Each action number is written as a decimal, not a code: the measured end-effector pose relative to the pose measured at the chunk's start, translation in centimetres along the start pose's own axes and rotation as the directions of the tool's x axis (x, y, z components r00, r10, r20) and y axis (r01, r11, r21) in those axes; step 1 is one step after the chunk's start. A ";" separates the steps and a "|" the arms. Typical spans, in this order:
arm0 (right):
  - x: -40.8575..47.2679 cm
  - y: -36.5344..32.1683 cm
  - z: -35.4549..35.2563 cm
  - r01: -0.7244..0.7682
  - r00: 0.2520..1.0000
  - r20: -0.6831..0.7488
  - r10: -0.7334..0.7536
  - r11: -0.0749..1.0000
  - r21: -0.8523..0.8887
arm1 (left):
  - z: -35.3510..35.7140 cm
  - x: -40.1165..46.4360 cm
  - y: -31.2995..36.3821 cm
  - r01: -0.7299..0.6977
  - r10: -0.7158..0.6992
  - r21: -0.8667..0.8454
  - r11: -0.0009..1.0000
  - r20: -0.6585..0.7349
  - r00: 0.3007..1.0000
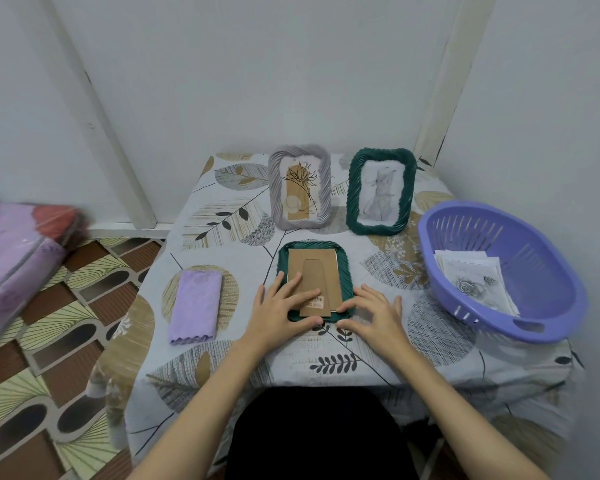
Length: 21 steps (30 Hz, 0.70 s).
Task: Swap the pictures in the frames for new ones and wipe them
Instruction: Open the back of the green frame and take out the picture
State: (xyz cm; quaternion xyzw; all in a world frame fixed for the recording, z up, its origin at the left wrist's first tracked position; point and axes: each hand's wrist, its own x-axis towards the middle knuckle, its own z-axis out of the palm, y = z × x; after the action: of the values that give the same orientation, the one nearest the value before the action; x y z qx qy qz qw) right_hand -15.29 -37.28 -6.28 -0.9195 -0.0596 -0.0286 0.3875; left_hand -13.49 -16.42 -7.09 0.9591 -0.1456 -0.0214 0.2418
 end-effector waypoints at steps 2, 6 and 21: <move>0.0 -0.2 0.0 -0.008 1.000 0.005 0.008 1.000 0.000 | 0.0 0.0 0.0 -0.004 0.004 -0.002 1.000 -0.006 1.000; -0.2 -0.3 -0.4 -0.003 1.000 0.029 0.002 0.999 0.040 | -0.1 0.0 0.0 0.000 0.000 0.000 1.000 0.021 1.000; 2.6 -2.1 1.5 0.090 0.969 0.245 -0.026 0.963 -0.254 | -2.6 -1.9 -3.5 0.018 -0.030 -0.204 0.979 -0.057 0.998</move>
State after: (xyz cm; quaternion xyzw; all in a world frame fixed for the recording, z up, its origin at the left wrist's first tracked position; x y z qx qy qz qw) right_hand -12.93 -34.52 -5.62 -0.9574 -0.1286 0.0632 0.2508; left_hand -14.05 -11.74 -6.53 0.9312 -0.1239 -0.0103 0.3428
